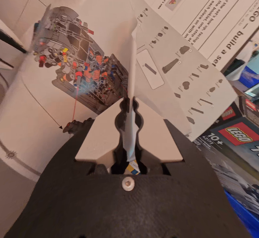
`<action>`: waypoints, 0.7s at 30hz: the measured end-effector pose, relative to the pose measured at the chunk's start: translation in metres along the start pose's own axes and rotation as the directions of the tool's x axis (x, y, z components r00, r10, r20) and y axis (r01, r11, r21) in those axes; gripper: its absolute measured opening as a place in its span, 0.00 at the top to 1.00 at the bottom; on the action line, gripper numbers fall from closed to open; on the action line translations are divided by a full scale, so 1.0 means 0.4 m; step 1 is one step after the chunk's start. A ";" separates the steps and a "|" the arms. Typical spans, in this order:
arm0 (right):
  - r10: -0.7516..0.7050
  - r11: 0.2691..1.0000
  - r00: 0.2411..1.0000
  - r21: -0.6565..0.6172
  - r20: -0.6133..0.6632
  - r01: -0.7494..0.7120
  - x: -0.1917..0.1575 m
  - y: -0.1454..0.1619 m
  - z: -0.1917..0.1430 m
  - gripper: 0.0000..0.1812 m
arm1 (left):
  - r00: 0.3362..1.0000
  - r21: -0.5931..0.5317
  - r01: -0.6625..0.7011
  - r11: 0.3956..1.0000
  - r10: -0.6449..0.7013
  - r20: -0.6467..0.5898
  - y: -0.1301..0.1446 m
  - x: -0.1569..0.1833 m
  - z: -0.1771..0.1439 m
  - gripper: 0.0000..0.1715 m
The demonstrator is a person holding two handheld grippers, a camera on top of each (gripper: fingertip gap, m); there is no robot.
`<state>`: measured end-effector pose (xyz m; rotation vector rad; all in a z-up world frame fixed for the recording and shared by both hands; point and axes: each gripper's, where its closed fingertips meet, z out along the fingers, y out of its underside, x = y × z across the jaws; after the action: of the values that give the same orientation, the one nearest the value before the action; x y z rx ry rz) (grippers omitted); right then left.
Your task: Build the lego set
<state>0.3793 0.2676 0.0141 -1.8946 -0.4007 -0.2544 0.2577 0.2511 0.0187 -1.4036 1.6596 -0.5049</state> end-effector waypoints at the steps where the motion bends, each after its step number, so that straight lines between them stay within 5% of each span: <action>1: 0.016 1.000 0.999 0.003 0.027 -0.016 -0.007 -0.001 0.003 1.00 | 1.000 -0.019 -0.016 1.000 0.016 0.017 0.004 -0.002 0.003 0.89; 16: 0.156 0.956 0.950 0.199 0.272 -0.214 -0.044 -0.122 -0.120 1.00 | 0.994 0.099 0.098 0.990 -0.092 -0.061 0.001 0.002 0.011 0.87; 21: 0.204 0.915 0.872 0.229 0.444 -0.331 -0.101 -0.217 -0.163 1.00 | 0.987 0.195 0.151 0.969 -0.137 -0.086 -0.009 0.006 -0.039 0.75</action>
<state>0.3090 0.2277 0.0972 -1.6689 -0.4203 0.3879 0.2470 0.2443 0.0291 -1.3747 1.5218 -0.7924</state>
